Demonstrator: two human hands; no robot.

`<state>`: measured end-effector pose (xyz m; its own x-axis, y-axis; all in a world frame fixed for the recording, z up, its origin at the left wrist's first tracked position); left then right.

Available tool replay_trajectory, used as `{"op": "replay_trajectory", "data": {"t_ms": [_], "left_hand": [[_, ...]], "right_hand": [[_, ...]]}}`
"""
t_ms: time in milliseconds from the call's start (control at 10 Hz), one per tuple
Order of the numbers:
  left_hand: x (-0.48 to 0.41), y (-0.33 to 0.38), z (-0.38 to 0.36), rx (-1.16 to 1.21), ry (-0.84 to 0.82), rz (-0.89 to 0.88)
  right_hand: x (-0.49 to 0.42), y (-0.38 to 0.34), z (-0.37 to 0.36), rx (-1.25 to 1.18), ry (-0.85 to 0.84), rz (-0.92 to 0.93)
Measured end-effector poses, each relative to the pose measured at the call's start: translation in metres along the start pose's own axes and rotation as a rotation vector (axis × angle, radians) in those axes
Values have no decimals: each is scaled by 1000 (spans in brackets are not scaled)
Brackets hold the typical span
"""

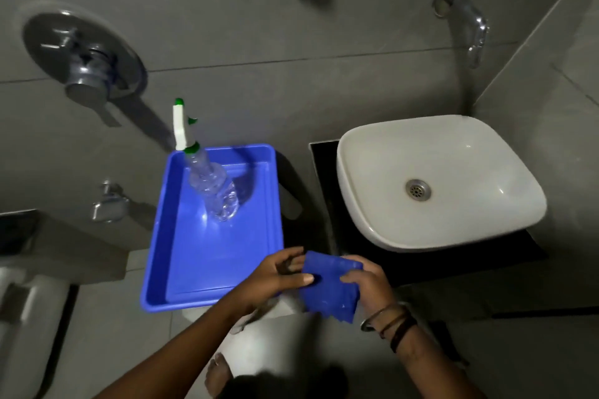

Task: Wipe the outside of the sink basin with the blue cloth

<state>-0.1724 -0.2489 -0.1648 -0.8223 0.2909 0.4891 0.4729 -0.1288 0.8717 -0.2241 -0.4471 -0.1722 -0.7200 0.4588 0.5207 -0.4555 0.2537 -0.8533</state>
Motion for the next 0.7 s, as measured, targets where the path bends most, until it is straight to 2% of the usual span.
{"op": "replay_trajectory", "data": {"t_ms": [100, 200, 300, 400, 600, 700], "left_hand": [[7, -3, 54, 93, 29, 111], [7, -9, 94, 62, 177, 118], [5, -21, 139, -33, 400, 135], [-6, -41, 180, -65, 563, 200], [-20, -40, 172, -711, 627, 120], [-16, -20, 188, -916, 680, -72]], "right_hand": [[7, -14, -57, -216, -243, -239], [7, -8, -106, -154, -221, -273], [2, 10, -173, 181, -84, -172], [4, 30, -230, 430, -33, -63], [4, 44, -245, 981, 3, 290], [16, 31, -248, 1103, 82, 578]]}}
Point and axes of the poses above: each hand's wrist, its own x-axis away from the middle knuckle, its own z-axis out of the back of the hand, y = z × x, the point moved 1 cm from there along -x, towards the middle knuckle, and after that the axes turned 15 degrees about y, right-handed, at the moved point
